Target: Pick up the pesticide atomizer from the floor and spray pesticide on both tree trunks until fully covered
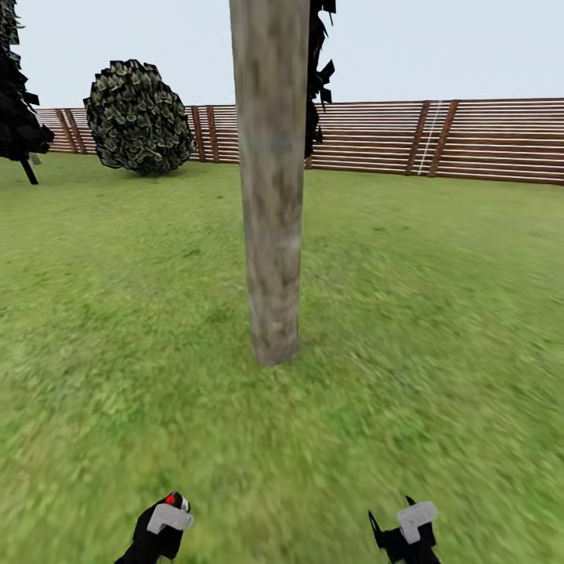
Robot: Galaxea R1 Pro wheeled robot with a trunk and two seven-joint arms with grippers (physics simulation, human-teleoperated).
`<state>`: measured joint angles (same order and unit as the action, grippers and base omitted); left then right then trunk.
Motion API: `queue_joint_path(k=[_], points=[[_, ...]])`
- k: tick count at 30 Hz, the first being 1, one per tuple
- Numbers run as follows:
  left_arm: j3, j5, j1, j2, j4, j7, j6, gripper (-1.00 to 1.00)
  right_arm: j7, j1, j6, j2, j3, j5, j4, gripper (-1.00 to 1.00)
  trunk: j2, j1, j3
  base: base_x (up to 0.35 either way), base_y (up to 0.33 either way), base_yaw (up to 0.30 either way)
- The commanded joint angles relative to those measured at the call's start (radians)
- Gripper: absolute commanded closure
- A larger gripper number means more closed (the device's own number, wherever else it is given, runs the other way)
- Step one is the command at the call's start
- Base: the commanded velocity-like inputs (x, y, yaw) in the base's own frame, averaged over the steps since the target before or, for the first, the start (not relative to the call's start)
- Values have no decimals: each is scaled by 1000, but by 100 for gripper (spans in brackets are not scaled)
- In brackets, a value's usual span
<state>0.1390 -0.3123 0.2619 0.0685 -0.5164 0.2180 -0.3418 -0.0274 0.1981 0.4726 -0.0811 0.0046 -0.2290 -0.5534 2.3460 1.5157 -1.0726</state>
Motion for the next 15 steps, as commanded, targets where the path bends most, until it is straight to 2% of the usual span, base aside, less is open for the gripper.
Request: queue_joint_path(k=[1,3,4,5,6,7,8,9,11,12,15], points=[[0,-38,14,7,-9,61,22,100,-22,16,-4,0,-1,-62,-7,-100,0,0,0,338,0,0],[2,-106,47,27,-24,201,57,100,-86,54,-24,1,-1,-174,-15,-100,0,0,0,338,0,0],[2,-121,58,33,-27,237,65,100,-104,65,-32,1,-1,-195,-16,-100,0,0,0,338,0,0],[2,-158,95,51,-33,344,85,100,-162,101,-66,1,-1,-241,-18,-100,0,0,0,338,0,0],[1,-193,147,68,-36,473,121,100,-250,150,-119,3,-1,-272,-18,-100,0,0,0,338,0,0],[1,-207,171,75,-38,529,143,100,-299,173,-141,5,-1,-279,-19,-100,0,0,0,336,0,0],[0,-231,207,82,-40,609,178,100,-392,211,-170,7,-1,-287,-19,-100,0,0,0,302,0,0],[-1,-271,240,85,-41,686,199,100,-499,251,-198,10,0,-295,-19,-100,0,0,0,230,0,0],[0,-336,275,82,-41,780,215,100,-615,296,-233,12,0,-305,-20,-100,0,0,0,135,0,0],[2,-444,347,68,-42,899,230,100,-766,357,-274,26,1,-312,-23,-100,0,0,0,11,0,0],[-1,-459,382,59,-43,916,263,100,-790,369,-278,35,1,-312,-45,-100,0,0,0,4,0,0]])
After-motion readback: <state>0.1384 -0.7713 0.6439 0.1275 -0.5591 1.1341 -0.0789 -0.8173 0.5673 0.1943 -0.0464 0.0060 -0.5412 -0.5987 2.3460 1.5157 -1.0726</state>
